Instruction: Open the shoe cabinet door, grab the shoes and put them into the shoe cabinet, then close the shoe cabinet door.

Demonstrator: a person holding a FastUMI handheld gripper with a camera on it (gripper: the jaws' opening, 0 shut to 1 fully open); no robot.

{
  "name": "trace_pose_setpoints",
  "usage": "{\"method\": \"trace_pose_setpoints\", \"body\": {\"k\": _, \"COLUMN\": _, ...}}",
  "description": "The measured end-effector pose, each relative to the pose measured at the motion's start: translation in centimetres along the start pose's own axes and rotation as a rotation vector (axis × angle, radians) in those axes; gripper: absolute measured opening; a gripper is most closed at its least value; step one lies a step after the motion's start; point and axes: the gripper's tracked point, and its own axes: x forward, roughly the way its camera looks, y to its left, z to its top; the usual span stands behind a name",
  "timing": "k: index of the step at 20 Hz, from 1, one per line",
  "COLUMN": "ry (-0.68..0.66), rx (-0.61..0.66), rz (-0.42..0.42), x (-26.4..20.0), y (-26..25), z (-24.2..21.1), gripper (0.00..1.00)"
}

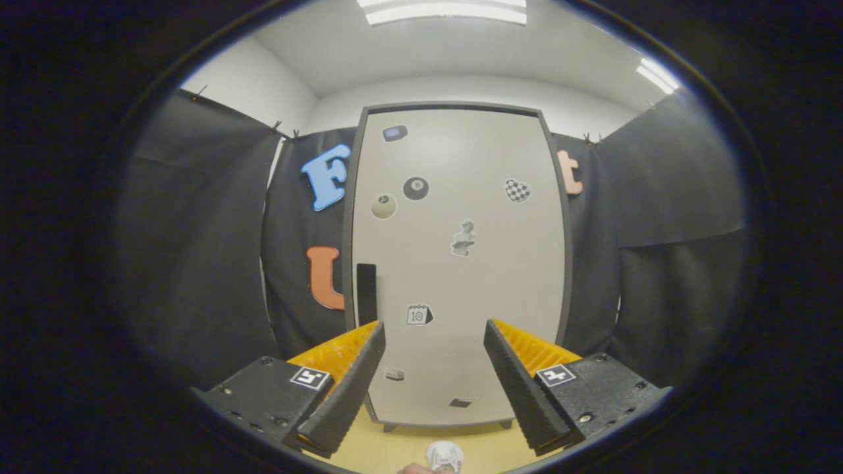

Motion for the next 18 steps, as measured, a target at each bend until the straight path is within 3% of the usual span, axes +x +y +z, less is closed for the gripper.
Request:
{"method": "trace_pose_setpoints", "body": {"k": 2, "ry": 0.015, "rx": 0.003, "rz": 0.047, "x": 2.1, "y": 2.1, "z": 0.3, "gripper": 0.99}}
{"method": "trace_pose_setpoints", "body": {"k": 10, "ry": 0.018, "rx": -0.055, "rz": 0.054, "x": 9.6, "y": 6.8, "z": 0.7, "gripper": 0.99}}
{"method": "trace_pose_setpoints", "body": {"k": 13, "ry": 0.008, "rx": -0.102, "rz": 0.020, "x": 11.6, "y": 7.2, "z": 0.3, "gripper": 0.99}}
{"method": "trace_pose_setpoints", "body": {"k": 17, "ry": 0.023, "rx": -0.088, "rz": -0.015, "x": 13.7, "y": 7.2, "z": 0.2, "gripper": 0.93}}
{"method": "trace_pose_setpoints", "body": {"k": 18, "ry": 0.042, "rx": -0.059, "rz": -0.014, "x": 14.2, "y": 7.2, "z": -0.1, "gripper": 0.87}}
